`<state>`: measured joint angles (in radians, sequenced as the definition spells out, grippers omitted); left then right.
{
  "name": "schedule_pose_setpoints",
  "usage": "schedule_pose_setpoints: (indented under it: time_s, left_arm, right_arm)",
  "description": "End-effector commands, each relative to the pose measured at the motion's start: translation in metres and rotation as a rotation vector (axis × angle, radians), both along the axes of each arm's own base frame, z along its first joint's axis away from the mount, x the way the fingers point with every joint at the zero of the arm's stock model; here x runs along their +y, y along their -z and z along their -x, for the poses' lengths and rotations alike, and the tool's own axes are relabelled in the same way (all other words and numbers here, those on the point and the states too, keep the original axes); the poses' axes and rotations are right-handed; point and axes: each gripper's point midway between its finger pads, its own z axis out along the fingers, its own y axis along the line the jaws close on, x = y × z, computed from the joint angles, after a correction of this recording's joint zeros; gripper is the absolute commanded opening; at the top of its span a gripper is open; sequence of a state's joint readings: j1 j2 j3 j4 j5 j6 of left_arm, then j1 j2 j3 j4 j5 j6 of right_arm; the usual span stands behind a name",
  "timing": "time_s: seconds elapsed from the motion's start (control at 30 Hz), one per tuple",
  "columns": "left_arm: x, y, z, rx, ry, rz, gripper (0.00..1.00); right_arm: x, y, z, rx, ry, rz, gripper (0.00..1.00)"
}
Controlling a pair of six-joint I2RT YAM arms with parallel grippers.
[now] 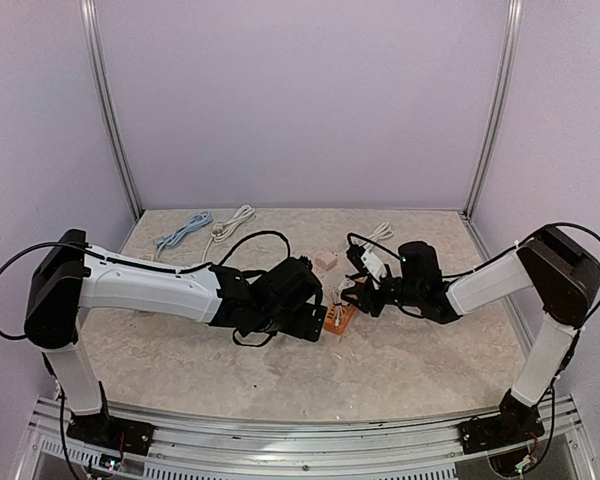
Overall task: Insert the plug
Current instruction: Insert the plug into the socket slot.
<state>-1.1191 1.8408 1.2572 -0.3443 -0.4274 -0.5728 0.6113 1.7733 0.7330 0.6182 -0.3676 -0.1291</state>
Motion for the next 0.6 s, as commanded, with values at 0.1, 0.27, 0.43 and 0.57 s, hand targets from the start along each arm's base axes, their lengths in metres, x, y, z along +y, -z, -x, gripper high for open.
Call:
schedule_pose_setpoints:
  time_s: [0.1,0.27,0.43,0.57]
  left_arm:
    - [0.001,-0.009,0.001,-0.014,-0.006,0.024,0.99]
    - [-0.002,-0.011,0.000,-0.015,-0.003,0.032,0.99]
    - [-0.001,-0.011,0.001,-0.011,-0.005,0.036,0.99]
    - [0.004,-0.012,0.002,-0.011,-0.012,0.035,0.99]
  right_arm:
    - [-0.016,0.005,0.016,0.051,0.005,0.060,0.00]
    - [-0.021,0.005,0.013,0.046,0.014,0.068,0.00]
    - [-0.022,0.010,0.003,0.052,0.030,0.077,0.00]
    - [-0.024,0.011,-0.002,0.056,0.037,0.073,0.00]
